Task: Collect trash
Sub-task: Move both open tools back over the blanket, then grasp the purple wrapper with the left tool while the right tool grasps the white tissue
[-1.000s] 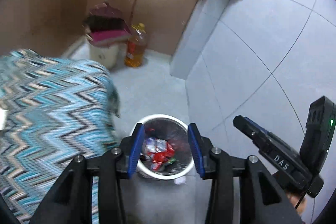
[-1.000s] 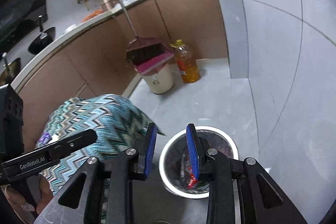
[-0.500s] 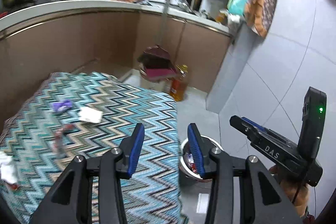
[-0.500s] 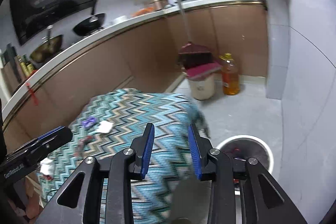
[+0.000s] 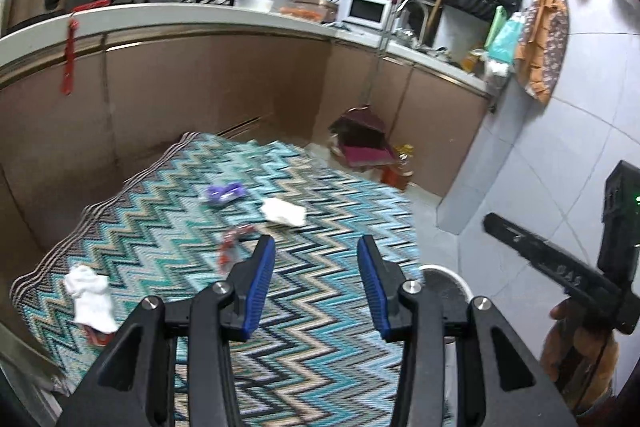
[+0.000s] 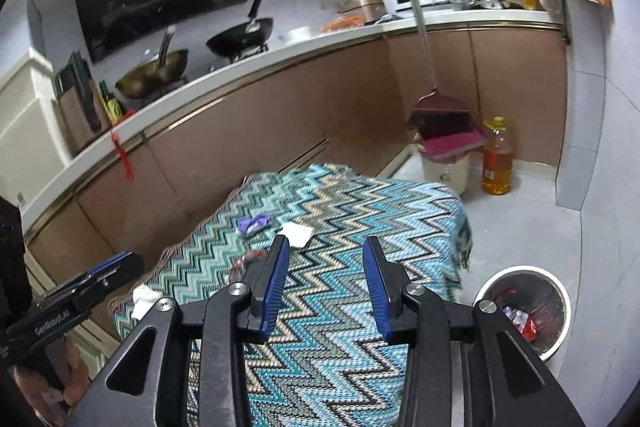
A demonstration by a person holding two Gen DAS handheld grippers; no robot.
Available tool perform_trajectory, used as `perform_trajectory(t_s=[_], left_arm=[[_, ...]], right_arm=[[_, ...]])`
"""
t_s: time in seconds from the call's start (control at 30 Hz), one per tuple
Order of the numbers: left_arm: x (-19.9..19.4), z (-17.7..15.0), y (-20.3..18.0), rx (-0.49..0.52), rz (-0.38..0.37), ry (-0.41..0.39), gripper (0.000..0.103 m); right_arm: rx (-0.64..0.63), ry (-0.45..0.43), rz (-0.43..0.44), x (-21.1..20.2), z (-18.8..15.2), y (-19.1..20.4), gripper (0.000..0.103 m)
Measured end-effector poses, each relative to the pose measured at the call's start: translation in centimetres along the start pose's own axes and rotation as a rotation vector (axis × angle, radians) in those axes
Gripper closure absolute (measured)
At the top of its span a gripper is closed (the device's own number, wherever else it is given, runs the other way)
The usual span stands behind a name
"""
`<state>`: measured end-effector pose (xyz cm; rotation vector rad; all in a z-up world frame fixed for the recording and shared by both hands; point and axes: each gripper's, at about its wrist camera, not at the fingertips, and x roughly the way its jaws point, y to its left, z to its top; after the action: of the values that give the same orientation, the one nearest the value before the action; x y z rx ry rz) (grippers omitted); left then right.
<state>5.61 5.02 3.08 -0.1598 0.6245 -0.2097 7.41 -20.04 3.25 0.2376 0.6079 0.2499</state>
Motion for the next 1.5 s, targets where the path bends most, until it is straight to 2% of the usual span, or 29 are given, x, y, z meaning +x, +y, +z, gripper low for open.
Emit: perform_trajectory(t_s=[0.37,0.47,0.7,0.93,1.03,1.1,1.27,1.33,1.37,1.4,1.47,1.5], left_arm=[[5.9,1.3,10.9,-0.093,0.120,0.088,0.062],[8.2,1.6,12.7,-0.113,0.124,0.129,0.062],[14.9,1.1,12.6,-0.068,0.103,0.230,0.062],[22.2,4.7,13.7,-0.108,0.117,0.263,0.061],[25.4,5.7,14.3,-0.114,0.146,0.272,0.054],[27.6,6.0,15.1,-0.133,0.166,0.282,0.054],[30.9,5.9,15.9,-0.173,0.142,0.320,0.054],[31.5,5.6,15.8,-0.179,0.122,0.323,0.055],[31.7,5.5,15.8,-0.180,0.122,0.324,0.058],[31.8,5.4,15.8,-0.181,0.120,0.322,0.064],[32.0,5.1,15.8,-0.189,0.097,0.326,0.085],[31.9,5.1,15.8,-0.197,0.084,0.323,0.085]], right_arm=[[-0.054,0.108,0.048,8.0,-0.1,1.7,0.065],[-0.071,0.144,0.060,10.8,0.1,2.2,0.065],[-0.117,0.247,0.088,19.8,0.4,2.9,0.065],[-0.085,0.322,0.114,27.1,0.6,2.6,0.065],[-0.084,0.351,0.109,29.8,0.6,2.6,0.059],[-0.088,0.363,0.108,31.0,0.6,2.6,0.058],[-0.109,0.398,0.103,33.5,0.1,2.9,0.058],[-0.121,0.399,0.100,33.9,-0.2,3.0,0.060],[-0.126,0.395,0.100,33.9,-0.2,3.0,0.070],[-0.134,0.393,0.100,33.9,-0.3,3.0,0.085],[-0.135,0.387,0.100,34.0,-0.3,2.8,0.090],[-0.136,0.381,0.102,33.9,-0.2,2.8,0.094]])
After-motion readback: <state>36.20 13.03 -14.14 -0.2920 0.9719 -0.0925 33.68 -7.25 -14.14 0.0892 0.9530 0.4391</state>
